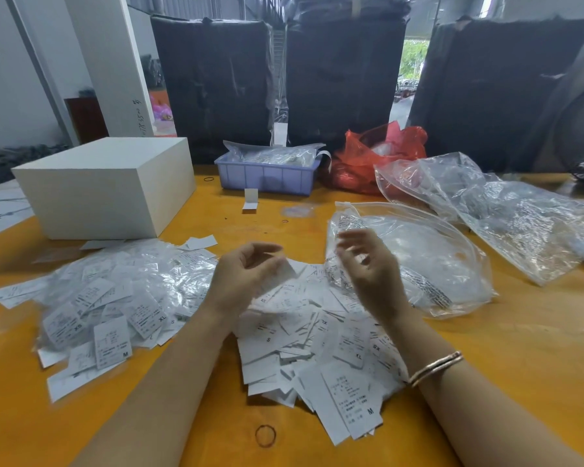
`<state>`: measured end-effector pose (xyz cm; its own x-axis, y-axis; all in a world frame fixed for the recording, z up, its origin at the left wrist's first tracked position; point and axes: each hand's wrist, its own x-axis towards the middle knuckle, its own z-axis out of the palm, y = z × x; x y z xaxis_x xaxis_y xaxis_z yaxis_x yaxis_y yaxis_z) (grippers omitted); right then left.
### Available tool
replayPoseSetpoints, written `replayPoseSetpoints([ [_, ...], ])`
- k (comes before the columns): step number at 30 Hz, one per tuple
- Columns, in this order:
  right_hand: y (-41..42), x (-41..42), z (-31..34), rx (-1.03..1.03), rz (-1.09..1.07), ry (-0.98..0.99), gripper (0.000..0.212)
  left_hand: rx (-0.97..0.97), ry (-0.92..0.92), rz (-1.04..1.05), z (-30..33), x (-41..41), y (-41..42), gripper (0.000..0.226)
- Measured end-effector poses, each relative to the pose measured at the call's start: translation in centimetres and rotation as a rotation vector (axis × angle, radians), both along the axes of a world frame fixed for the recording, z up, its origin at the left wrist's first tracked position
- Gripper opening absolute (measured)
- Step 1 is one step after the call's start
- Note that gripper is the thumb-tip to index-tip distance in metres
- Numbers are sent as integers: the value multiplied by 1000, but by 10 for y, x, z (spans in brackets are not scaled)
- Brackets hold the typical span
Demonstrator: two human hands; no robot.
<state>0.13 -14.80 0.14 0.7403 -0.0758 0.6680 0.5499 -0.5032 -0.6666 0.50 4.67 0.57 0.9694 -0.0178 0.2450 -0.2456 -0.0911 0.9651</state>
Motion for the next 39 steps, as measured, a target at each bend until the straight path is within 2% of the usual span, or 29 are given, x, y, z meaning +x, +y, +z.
replayPoseSetpoints([
  [3, -31, 8, 3, -59, -404, -141, 19, 121, -80, 250, 2, 6, 12, 12],
  [5, -55, 14, -3, -203, -572, 16, 24, 327, -150, 403, 0, 9, 20, 17],
  [8, -74, 23, -16, -489, -624, 487, 32, 618, -176, 565, -5, 11, 27, 23],
  [9, -76, 26, -17, -591, -625, 578, 31, 701, -159, 600, -7, 12, 28, 25],
  [12, -75, 31, -18, -777, -687, 591, 26, 959, -72, 632, -12, 11, 30, 32],
  [16, -73, 31, -19, -697, -732, 506, 23, 1111, -57, 653, -13, 12, 32, 38],
  [19, -74, 29, -19, -590, -730, 468, 17, 1048, -185, 614, -12, 10, 24, 31],
  [22, -75, 27, -19, -458, -726, 409, 7, 899, -324, 460, -12, 8, 11, 24],
  [25, -77, 27, -21, -279, -688, 342, 9, 753, -380, 326, -13, 6, 3, 19],
  [29, -68, 20, -12, -126, -622, 56, 8, 554, -362, 211, -13, 3, -5, 16],
  [32, -45, 8, -2, -61, -251, -61, 8, 402, -243, 39, -10, 1, -8, 12],
  [35, -13, -4, -1, -70, 152, 80, 21, 300, -115, -127, -8, 0, -8, 23],
  [39, 9, -7, -8, -184, 292, 95, 18, 247, -15, -165, -10, 2, -7, 42],
])
